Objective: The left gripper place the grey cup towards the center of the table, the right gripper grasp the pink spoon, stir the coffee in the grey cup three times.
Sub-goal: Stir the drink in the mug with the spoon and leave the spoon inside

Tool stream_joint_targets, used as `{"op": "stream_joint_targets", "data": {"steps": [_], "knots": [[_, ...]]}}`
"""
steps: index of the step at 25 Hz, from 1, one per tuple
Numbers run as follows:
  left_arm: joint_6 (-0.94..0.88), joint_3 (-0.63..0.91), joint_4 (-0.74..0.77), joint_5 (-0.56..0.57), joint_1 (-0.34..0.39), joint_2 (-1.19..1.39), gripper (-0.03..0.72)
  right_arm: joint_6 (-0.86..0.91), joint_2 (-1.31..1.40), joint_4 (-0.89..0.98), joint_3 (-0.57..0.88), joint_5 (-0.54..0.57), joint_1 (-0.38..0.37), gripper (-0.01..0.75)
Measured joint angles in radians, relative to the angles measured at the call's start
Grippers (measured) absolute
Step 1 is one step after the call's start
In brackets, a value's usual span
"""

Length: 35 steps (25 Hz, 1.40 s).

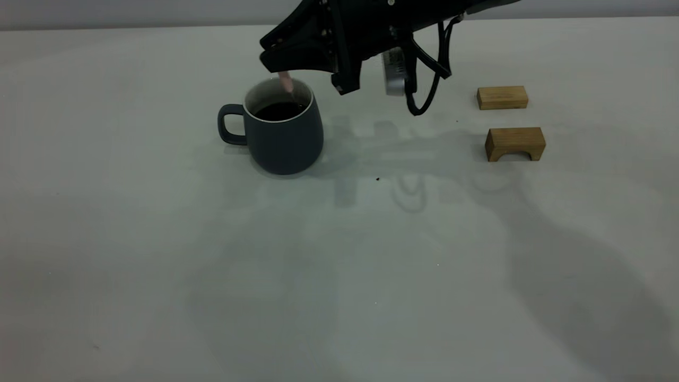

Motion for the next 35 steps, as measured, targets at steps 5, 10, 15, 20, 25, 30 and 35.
{"op": "stream_joint_targets", "data": {"steps": [5, 10, 15, 20, 25, 30, 35], "knots": [[0.0, 0.0, 0.0, 0.0, 0.0, 0.0, 0.355, -0.05, 0.0, 0.106, 0.0, -0.047, 0.051, 0.149], [0.0, 0.0, 0.0, 0.0, 0.0, 0.0, 0.355, -0.222, 0.0, 0.12, 0.0, -0.108, 0.046, 0.149], [0.0, 0.0, 0.0, 0.0, 0.0, 0.0, 0.355, -0.253, 0.0, 0.065, 0.0, -0.045, 0.018, 0.149], [0.0, 0.0, 0.0, 0.0, 0.0, 0.0, 0.355, -0.26, 0.0, 0.045, 0.0, 0.027, 0.016, 0.149], [0.0, 0.0, 0.0, 0.0, 0.0, 0.0, 0.355, -0.26, 0.0, 0.026, 0.0, 0.033, 0.016, 0.149], [0.0, 0.0, 0.0, 0.0, 0.0, 0.0, 0.355, -0.26, 0.0, -0.007, 0.0, 0.031, 0.016, 0.149], [0.0, 0.0, 0.0, 0.0, 0.0, 0.0, 0.355, -0.26, 0.0, -0.04, 0.0, 0.031, 0.016, 0.227]]}}
